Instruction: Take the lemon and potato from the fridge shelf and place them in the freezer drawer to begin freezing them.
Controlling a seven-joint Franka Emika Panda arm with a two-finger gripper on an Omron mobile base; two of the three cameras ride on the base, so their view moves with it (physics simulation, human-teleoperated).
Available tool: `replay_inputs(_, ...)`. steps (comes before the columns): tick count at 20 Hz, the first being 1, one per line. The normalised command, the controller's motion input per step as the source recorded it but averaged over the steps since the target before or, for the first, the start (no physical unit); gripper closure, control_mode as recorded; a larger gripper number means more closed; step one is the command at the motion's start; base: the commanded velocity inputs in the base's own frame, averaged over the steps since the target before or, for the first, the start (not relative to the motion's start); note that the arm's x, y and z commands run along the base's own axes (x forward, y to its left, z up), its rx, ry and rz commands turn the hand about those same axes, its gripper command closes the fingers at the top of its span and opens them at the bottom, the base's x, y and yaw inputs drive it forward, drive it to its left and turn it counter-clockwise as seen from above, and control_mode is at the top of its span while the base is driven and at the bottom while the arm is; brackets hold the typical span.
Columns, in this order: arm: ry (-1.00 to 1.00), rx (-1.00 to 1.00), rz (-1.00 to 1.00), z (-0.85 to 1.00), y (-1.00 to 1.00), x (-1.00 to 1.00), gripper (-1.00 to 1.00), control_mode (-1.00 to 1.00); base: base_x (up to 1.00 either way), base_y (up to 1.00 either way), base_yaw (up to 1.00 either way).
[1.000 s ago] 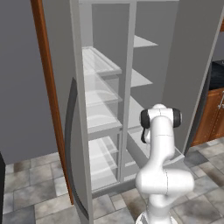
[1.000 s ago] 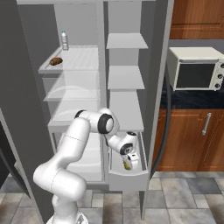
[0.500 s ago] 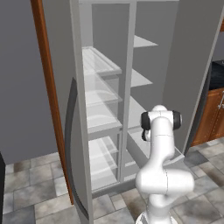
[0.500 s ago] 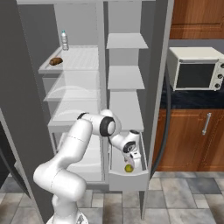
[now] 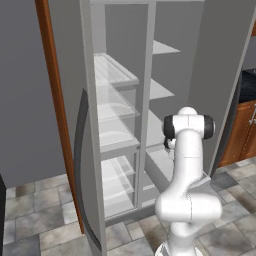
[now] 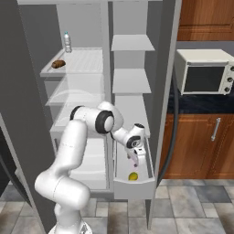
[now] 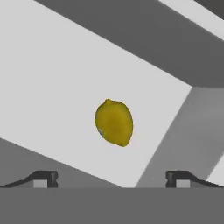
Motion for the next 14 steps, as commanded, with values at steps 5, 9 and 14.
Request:
replay_inputs(5, -0.21, -0.13, 0.00, 1.00, 0.52, -0.55, -1.00, -1.00, 0.00, 0.00, 0.00)
replay_inputs(9, -0.21, -0.16, 0.00, 1.00, 0.52, -0.70, -1.00, -1.00, 0.00, 0.00, 0.00)
replay_inputs(14, -0.20, -0.17, 0.06, 1.00, 0.53, -0.77, -1.00, -1.00, 0.00, 0.00, 0.00)
